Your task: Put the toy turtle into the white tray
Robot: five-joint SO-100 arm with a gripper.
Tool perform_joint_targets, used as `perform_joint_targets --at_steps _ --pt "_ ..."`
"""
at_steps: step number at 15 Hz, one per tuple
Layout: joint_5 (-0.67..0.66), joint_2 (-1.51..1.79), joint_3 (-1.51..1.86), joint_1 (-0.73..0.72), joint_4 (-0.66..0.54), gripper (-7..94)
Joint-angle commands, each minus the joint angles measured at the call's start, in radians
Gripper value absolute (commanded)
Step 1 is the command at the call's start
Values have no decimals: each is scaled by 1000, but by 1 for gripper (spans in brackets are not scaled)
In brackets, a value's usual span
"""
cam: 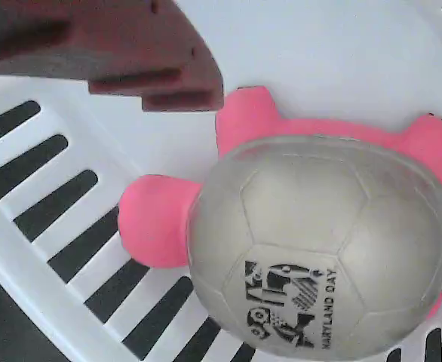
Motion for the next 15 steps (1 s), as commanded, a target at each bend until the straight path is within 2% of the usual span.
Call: perform_joint_targets --at_steps 1,3,4,7,11,13,15 --pt "3 84 -8 5 9 46" --pt "28 132 -12 -3 12 10" --pt "49 169 -14 -11 21 0" --pt "87 311 23 -78 41 0" --pt "135 603 276 -322 18 0" --pt "152 775 512 -466 -61 0" --pt "158 983 851 -600 -209 0"
